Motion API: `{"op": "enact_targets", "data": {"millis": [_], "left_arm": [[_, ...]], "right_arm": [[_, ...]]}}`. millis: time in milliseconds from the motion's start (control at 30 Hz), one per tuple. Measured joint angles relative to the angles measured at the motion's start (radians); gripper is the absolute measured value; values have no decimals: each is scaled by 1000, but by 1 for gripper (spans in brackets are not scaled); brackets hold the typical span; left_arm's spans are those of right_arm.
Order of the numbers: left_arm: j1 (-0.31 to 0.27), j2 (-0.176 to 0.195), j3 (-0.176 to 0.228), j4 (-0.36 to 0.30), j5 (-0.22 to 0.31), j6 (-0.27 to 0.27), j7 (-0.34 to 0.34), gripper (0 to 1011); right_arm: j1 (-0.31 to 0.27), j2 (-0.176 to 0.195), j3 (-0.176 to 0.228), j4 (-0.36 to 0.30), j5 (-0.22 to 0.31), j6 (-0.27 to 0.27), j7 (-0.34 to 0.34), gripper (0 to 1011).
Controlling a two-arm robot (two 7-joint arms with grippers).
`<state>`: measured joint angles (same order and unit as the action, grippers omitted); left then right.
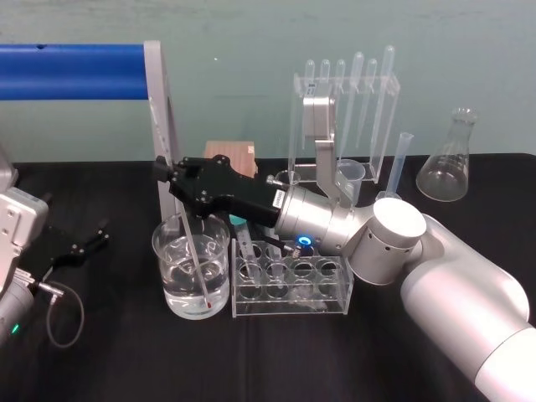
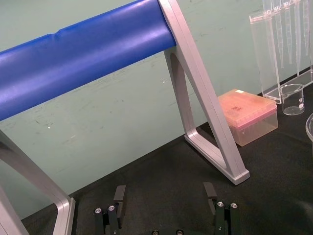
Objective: Hold the thermometer with one hand and immerse one end into the beaker, then reinsert it into the test tube rack.
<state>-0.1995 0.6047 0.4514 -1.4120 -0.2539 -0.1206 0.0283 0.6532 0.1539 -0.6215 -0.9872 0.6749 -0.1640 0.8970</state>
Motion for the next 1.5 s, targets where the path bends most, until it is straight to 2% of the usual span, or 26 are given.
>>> {"op": "enact_targets", "data": {"millis": [1500], "left_arm": [[0,0,0,0,0,0,0,1008]], "right_arm": [[-1,7,-1,-12,0,-2,-9,56]]}}
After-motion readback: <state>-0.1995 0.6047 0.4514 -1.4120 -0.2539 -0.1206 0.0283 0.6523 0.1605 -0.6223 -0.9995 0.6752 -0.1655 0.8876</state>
